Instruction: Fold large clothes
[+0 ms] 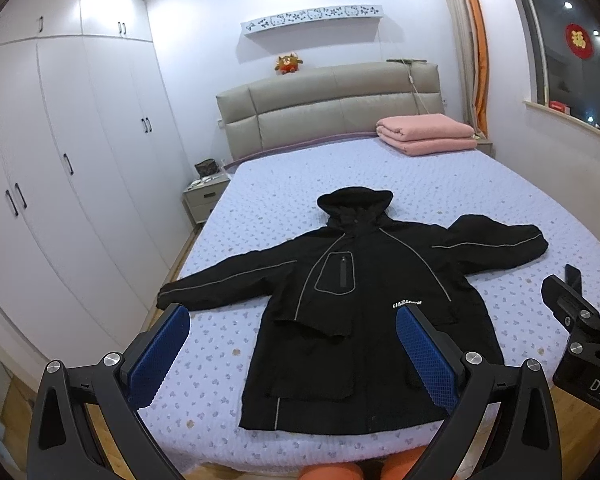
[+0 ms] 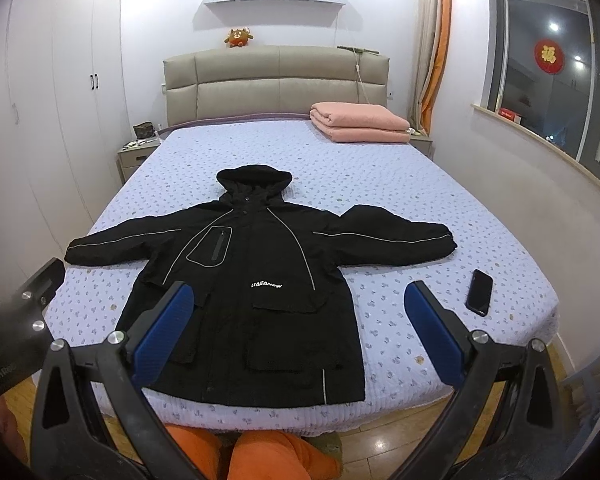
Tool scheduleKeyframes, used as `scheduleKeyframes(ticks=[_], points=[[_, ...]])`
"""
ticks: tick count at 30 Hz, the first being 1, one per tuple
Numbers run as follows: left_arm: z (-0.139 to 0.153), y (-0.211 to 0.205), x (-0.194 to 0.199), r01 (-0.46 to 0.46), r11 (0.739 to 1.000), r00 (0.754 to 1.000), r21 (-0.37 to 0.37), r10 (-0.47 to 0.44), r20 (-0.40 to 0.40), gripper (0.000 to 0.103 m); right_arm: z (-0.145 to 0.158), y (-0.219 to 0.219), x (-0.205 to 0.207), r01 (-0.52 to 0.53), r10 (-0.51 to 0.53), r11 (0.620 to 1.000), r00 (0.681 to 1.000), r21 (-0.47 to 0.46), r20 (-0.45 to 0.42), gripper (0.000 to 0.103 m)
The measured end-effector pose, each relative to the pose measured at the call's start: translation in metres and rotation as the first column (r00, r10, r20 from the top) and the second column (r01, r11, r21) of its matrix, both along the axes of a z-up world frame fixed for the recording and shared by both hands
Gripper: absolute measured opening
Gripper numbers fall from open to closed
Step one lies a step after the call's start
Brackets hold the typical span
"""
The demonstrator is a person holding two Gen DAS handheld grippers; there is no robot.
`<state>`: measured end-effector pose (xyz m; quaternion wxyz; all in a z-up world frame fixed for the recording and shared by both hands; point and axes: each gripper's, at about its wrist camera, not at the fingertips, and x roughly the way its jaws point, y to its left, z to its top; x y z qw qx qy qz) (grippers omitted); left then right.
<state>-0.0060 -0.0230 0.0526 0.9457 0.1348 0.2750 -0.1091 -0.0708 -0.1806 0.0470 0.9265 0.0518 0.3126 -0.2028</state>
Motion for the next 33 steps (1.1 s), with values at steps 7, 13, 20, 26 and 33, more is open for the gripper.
scheduleKeyframes(ticks=[7,13,20,26,33], points=[[-0.044,-0.037,0.075,0.01,1.0,0.996,0.019,-0.008,-0.094,0.103,-0.049,-0.025,0.061,0.021,-0.018,0.999,0.996,0.036,-0.087,0.103],[-0.103,-0.073,0.177,0.052,0.998,0.965,0.033,-0.041,-0.258,0.103,-0.113,-0.057,0.138,0.038,-0.019,0.995,0.979,0.092,-0.203,0.103],[-0.124,-0.1,0.26,0.069,0.996,0.919,0.057,-0.041,-0.392,0.103,-0.127,-0.082,0.206,0.07,-0.026,0.989,0.95,0.131,-0.312,0.103],[-0.088,-0.117,0.293,0.132,0.99,0.896,0.038,-0.103,-0.432,0.103,-0.086,-0.093,0.236,0.117,-0.078,0.989,0.929,0.086,-0.363,0.103],[-0.06,-0.156,0.319,0.213,0.977,0.856,-0.005,-0.189,-0.48,0.103,-0.041,-0.126,0.242,0.186,-0.132,0.975,0.927,0.125,-0.351,0.103]])
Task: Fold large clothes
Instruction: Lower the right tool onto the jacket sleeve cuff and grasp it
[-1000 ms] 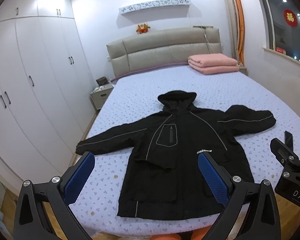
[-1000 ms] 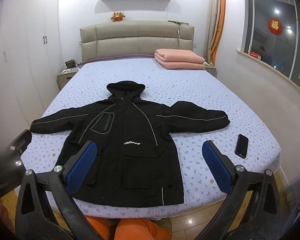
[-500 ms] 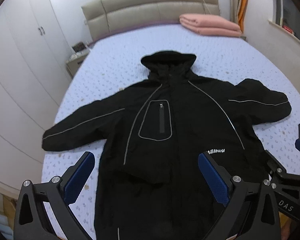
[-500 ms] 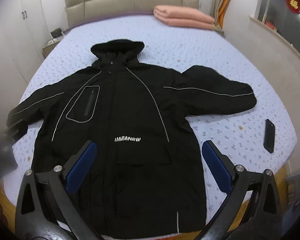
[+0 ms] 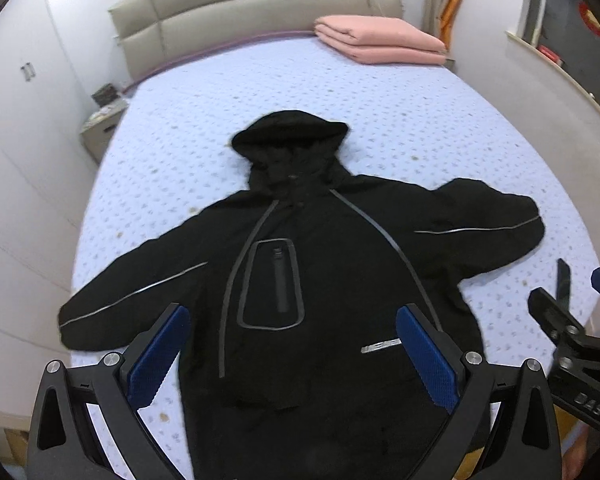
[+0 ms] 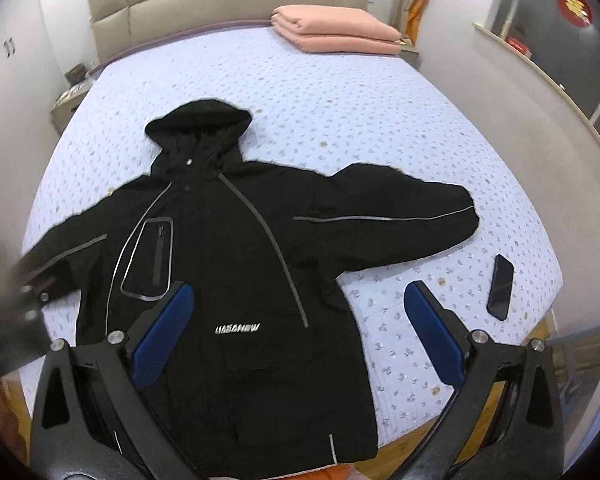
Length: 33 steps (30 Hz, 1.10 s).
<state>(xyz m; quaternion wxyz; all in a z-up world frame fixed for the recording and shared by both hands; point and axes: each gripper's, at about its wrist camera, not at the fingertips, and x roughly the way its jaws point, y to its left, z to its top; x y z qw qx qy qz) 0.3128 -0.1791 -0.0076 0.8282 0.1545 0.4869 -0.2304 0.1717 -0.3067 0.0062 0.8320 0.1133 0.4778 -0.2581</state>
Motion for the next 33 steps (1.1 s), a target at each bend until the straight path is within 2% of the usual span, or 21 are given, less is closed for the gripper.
scheduleKeyframes(ticks=[2,6,11,16,18,20,23,24,26,28,33], points=[[-0.007,-0.019,0.004,0.021,1.0,0.999,-0.008,-0.022,-0.046,0.103,-0.003,-0.02,-0.003,0.012,-0.013,0.999,1.0,0.037,0.017,0.103],[-0.03,-0.07,0.004,0.055,0.998,0.994,-0.013,-0.056,-0.097,0.103,-0.039,-0.086,-0.025,0.108,-0.109,0.986,0.994,0.125,-0.002,0.103],[-0.065,-0.136,0.004,0.057,0.997,0.99,-0.057,-0.063,-0.125,0.103,-0.082,-0.174,-0.044,0.163,-0.162,0.978,0.987,0.13,-0.019,0.103],[-0.112,-0.198,0.005,0.057,0.996,0.99,-0.065,-0.065,-0.123,0.103,-0.125,-0.292,-0.06,0.244,-0.248,0.953,0.969,0.18,-0.004,0.1],[-0.129,-0.221,0.007,0.063,0.996,0.99,-0.066,-0.071,-0.123,0.103,-0.149,-0.345,-0.065,0.301,-0.305,0.925,0.952,0.231,-0.018,0.095],[-0.146,-0.244,0.007,0.074,0.995,0.989,-0.06,-0.081,-0.125,0.103,-0.167,-0.379,-0.069,0.332,-0.339,0.902,0.941,0.276,-0.023,0.089],[-0.166,-0.268,0.009,0.097,0.994,0.987,-0.042,-0.101,-0.128,0.103,-0.209,-0.43,-0.072,0.372,-0.382,0.856,0.923,0.359,-0.045,0.084],[-0.173,-0.275,0.009,0.106,0.994,0.986,-0.037,-0.109,-0.128,0.103,-0.228,-0.447,-0.075,0.393,-0.404,0.83,0.913,0.396,-0.059,0.083],[-0.184,-0.29,0.008,0.117,0.993,0.984,-0.022,-0.119,-0.134,0.103,-0.252,-0.467,-0.08,0.421,-0.434,0.791,0.898,0.443,-0.077,0.076],[-0.193,-0.303,0.009,0.131,0.991,0.981,-0.015,-0.132,-0.145,0.103,-0.275,-0.484,-0.084,0.439,-0.46,0.751,0.884,0.493,-0.087,0.074],[-0.211,-0.326,0.014,0.156,0.988,0.973,-0.025,-0.157,-0.167,0.103,-0.304,-0.504,-0.082,0.422,-0.482,0.701,0.874,0.575,-0.053,0.074]])
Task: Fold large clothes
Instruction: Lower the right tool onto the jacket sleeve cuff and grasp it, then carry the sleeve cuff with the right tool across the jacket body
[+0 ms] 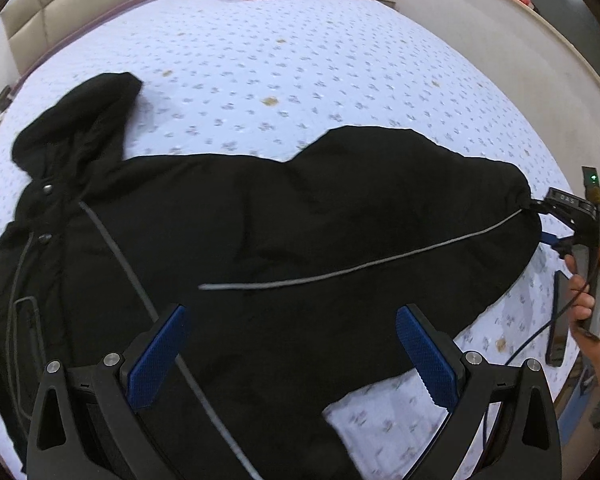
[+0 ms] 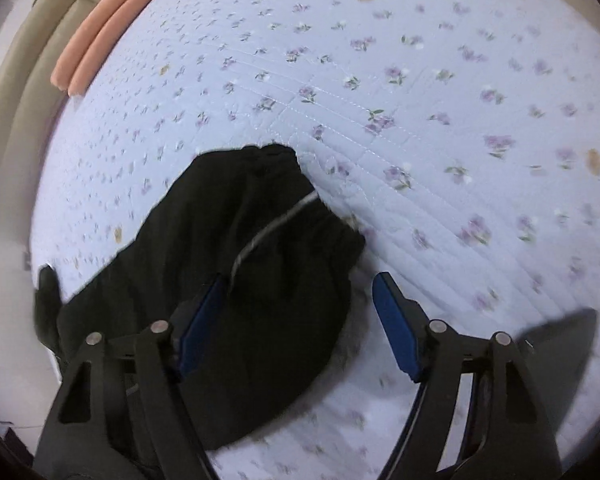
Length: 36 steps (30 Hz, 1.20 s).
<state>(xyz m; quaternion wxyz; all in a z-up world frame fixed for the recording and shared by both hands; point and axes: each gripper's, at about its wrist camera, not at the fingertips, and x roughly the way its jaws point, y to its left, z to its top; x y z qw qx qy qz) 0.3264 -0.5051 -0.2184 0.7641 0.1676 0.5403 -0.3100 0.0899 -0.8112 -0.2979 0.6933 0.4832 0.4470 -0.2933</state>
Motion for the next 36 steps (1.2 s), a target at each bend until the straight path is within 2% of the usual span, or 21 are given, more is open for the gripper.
scheduleKeyframes(ticks=[1,3,4,5,8,12,14,17,19,22,24,27,30,34,36], points=[[-0.003,-0.005,0.001,0.004,1.0,1.0,-0.003,-0.004,-0.004,0.103,-0.003,-0.001,0.003,0.004,-0.005,1.0,1.0,0.005,0.016,0.074],[-0.01,-0.019,0.002,0.021,1.0,1.0,-0.002,-0.021,-0.008,0.103,-0.003,-0.003,0.009,-0.01,0.01,1.0,1.0,-0.01,0.03,0.061],[-0.013,-0.024,0.003,0.028,1.0,1.0,0.0,-0.028,-0.007,0.103,-0.002,-0.002,0.012,-0.028,0.029,1.0,0.999,-0.014,0.036,0.043],[-0.016,-0.031,0.003,0.035,0.999,0.999,-0.001,-0.035,-0.006,0.102,0.001,0.0,0.017,-0.052,0.053,0.998,0.998,-0.021,0.041,0.03],[-0.023,-0.052,0.004,0.065,0.997,0.997,-0.03,-0.066,-0.041,0.093,0.029,0.013,0.015,-0.075,0.08,0.995,0.995,-0.065,0.066,0.02],[-0.025,-0.076,-0.001,0.111,0.991,0.991,-0.08,-0.116,-0.061,0.09,0.092,0.032,-0.009,-0.102,0.115,0.961,0.993,-0.259,0.034,0.019],[-0.034,-0.088,-0.004,0.133,0.987,0.987,-0.086,-0.139,-0.076,0.09,0.107,0.035,-0.024,-0.104,0.123,0.954,0.991,-0.283,0.049,0.019],[-0.063,-0.103,-0.006,0.157,0.986,0.98,-0.052,-0.162,-0.111,0.089,0.084,0.032,-0.023,-0.133,0.134,0.959,0.991,-0.249,-0.01,0.019],[-0.082,-0.11,-0.008,0.173,0.985,0.976,-0.016,-0.174,-0.13,0.089,0.056,0.025,-0.02,-0.139,0.131,0.97,0.99,-0.197,-0.052,0.019],[-0.092,-0.115,-0.012,0.186,0.982,0.979,0.015,-0.184,-0.093,0.09,0.019,0.016,-0.017,-0.147,0.133,0.979,0.985,-0.14,-0.107,0.021],[-0.09,-0.116,-0.013,0.189,0.982,0.979,0.02,-0.187,-0.084,0.09,0.011,0.014,-0.017,-0.134,0.121,0.984,0.986,-0.114,-0.111,0.021],[-0.079,-0.106,-0.012,0.17,0.985,0.981,-0.006,-0.17,-0.097,0.09,0.02,0.016,-0.012,-0.138,0.122,0.982,0.985,-0.129,-0.122,0.021],[-0.059,-0.082,-0.009,0.139,0.989,0.986,-0.045,-0.143,-0.09,0.09,0.047,0.029,-0.006,-0.165,0.147,0.969,0.983,-0.183,-0.106,0.02],[-0.032,-0.031,-0.003,0.083,0.994,0.994,-0.066,-0.087,-0.06,0.09,0.09,0.056,0.008,-0.21,0.205,0.945,0.978,-0.251,-0.049,0.016],[-0.021,0.004,0.002,0.035,0.997,0.998,-0.074,-0.039,-0.055,0.09,0.115,0.08,0.024,-0.258,0.264,0.922,0.964,-0.289,-0.02,0.016]])
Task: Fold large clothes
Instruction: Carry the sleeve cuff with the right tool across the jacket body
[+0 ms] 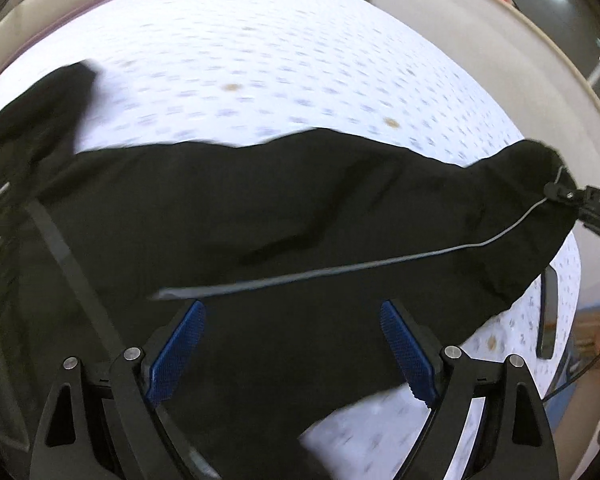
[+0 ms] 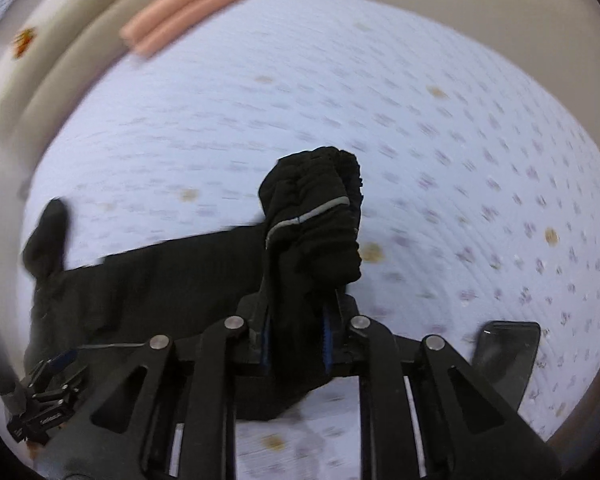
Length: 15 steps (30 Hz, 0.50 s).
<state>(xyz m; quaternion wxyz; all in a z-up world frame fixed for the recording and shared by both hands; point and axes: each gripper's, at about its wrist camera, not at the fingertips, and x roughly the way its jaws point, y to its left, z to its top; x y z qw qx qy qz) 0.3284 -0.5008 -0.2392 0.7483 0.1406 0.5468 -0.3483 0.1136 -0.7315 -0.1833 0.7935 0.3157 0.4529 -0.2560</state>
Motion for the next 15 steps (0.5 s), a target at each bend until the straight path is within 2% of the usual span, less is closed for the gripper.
scheduleKeyframes(ticks=[4,7,15], points=[[0.013,0.072,0.014,-0.103,0.995,0.995,-0.007,0.103,0.008,0.09,0.04,0.059,0.035,-0.122,0.125,0.991,0.991,-0.045,0.049,0.014],[0.024,0.127,0.025,-0.172,0.985,0.985,0.001,0.172,0.022,0.09,0.059,0.107,0.061,-0.208,0.212,0.976,0.975,-0.064,0.063,0.014],[0.042,0.274,0.059,-0.31,0.95,0.95,0.026,0.308,0.054,0.09,0.076,0.247,0.137,-0.392,0.399,0.914,0.915,-0.104,0.053,0.014]])
